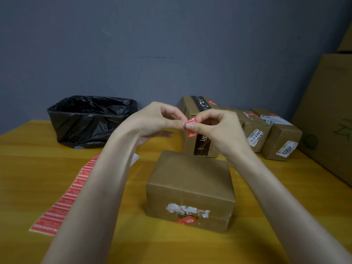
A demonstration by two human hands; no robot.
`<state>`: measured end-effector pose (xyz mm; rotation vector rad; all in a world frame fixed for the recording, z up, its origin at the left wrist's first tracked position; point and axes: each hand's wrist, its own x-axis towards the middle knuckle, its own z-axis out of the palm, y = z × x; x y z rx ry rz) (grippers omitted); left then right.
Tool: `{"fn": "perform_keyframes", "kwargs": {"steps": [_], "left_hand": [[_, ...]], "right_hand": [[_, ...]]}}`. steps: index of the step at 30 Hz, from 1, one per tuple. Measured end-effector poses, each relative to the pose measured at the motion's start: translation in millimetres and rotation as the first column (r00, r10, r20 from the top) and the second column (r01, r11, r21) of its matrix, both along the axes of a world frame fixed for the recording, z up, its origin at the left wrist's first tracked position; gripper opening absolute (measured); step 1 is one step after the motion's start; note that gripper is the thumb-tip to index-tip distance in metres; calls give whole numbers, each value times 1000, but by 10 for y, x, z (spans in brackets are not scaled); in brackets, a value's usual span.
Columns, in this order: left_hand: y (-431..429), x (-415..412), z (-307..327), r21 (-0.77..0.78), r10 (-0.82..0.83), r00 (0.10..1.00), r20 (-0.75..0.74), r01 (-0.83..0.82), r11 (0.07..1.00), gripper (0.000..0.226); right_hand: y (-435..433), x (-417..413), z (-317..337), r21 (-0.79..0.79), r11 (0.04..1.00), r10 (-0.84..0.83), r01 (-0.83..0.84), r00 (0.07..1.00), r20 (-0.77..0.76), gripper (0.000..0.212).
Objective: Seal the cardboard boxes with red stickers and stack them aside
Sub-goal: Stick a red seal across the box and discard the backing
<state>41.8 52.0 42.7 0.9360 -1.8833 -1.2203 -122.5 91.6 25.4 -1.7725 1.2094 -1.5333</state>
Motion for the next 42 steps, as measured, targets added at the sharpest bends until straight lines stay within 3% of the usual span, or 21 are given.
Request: {"fn": "perform_keyframes", "kwargs": {"steps": [4, 9, 14, 17, 19, 21, 23, 25, 27, 30, 33, 36, 38, 40, 42], "left_hand": [[7, -4, 8, -72, 57, 995, -80, -63, 995, 5], [43, 21, 70, -18, 26, 993, -117, -28, 999, 24], [33, 50, 64, -143, 303, 940, -159, -326, 935, 14], [-36, 198, 88, -324, 470, 875, -116, -481, 815, 20], [-36, 285, 125, -447, 530, 844, -84, -508, 737, 19], [0, 339, 154, -568, 553, 829, -82, -495, 658, 15], [36, 397, 158, -653, 557, 824, -107, -480, 585, 10], [30, 487, 154, -693, 560, 819, -124, -475, 542, 8], [-19, 585, 141, -715, 586, 804, -103, -470, 518, 6], [-152, 727, 93, -735, 645, 763, -29, -454, 504, 7], [-251, 846, 53, -726, 696, 718, 5, -476, 496, 6], [-332, 938, 52, -714, 727, 686, 20, -499, 491, 8], [-397, 996, 63, -649, 702, 712, 21, -524, 551, 11], [-448, 1045, 78, -448, 632, 774, -40, -580, 681, 19], [-492, 1066, 73, -139, 558, 807, -195, -586, 798, 27]], "right_hand": [[-12, 60, 50, -9, 997, -74, 75, 997, 37, 21], [-82, 111, 94, -41, 983, -178, 178, 984, 0, 23], [-51, 332, 187, -175, 970, -207, 169, 952, -227, 14], [-89, 431, 263, -68, 993, -116, 102, 958, -262, 18], [-119, 488, 334, 42, 999, -7, 13, 989, -147, 20], [-157, 544, 394, 179, 975, 115, -130, 989, 93, 22], [-233, 600, 439, 315, 908, 150, -277, 916, 372, 25], [-328, 659, 457, 376, 847, 129, -375, 833, 538, 26], [-420, 751, 453, 394, 831, 127, -392, 825, 551, 23], [-543, 933, 427, 392, 850, 172, -351, 889, 424, 12], [-631, 1112, 421, 364, 869, 209, -336, 915, 346, 4], [-724, 1232, 416, 355, 889, 174, -288, 931, 321, 13], [-812, 1296, 414, 348, 907, 132, -238, 944, 302, 12], [-936, 1351, 403, 339, 925, 73, -171, 957, 282, 22], [-1049, 1394, 387, 327, 932, 51, -158, 949, 312, 25]]}}
